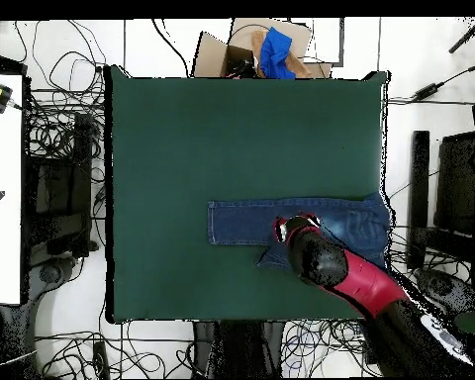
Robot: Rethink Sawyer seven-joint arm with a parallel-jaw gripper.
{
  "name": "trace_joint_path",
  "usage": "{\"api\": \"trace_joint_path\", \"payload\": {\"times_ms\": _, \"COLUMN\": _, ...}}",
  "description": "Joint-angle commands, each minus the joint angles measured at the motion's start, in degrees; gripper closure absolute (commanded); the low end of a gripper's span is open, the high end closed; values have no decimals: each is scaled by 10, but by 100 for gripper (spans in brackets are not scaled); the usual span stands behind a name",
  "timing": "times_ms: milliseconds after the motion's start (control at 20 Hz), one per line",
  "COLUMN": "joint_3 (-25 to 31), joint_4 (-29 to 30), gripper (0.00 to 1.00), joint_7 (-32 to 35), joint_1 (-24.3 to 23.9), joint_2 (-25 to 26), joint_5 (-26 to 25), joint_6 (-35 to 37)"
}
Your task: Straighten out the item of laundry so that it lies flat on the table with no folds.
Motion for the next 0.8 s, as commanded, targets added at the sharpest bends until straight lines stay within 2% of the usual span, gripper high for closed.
{"api": "trace_joint_path", "payload": {"times_ms": 50, "joint_3": 40, "joint_4": -90, "gripper": 0, "joint_7": -24, "joint_1": 15, "joint_2": 42, "joint_5": -77, "joint_6": 96}}
{"api": "trace_joint_path", "payload": {"times_ms": 300, "joint_3": 44, "joint_4": -105, "gripper": 0, "joint_7": -42, "joint_1": -19, "joint_2": 38, "joint_5": -110, "joint_6": 135}}
{"api": "trace_joint_path", "payload": {"times_ms": 450, "joint_3": 40, "joint_4": -135, "gripper": 0, "joint_7": -54, "joint_1": -29, "joint_2": 68, "joint_5": -134, "joint_6": 159}}
{"api": "trace_joint_path", "payload": {"times_ms": 600, "joint_3": 31, "joint_4": -155, "gripper": 0, "joint_7": -45, "joint_1": -24, "joint_2": 107, "joint_5": -160, "joint_6": 155}}
{"api": "trace_joint_path", "payload": {"times_ms": 800, "joint_3": 4, "joint_4": -166, "gripper": 0, "joint_7": -5, "joint_1": 10, "joint_2": 128, "joint_5": -187, "joint_6": 145}}
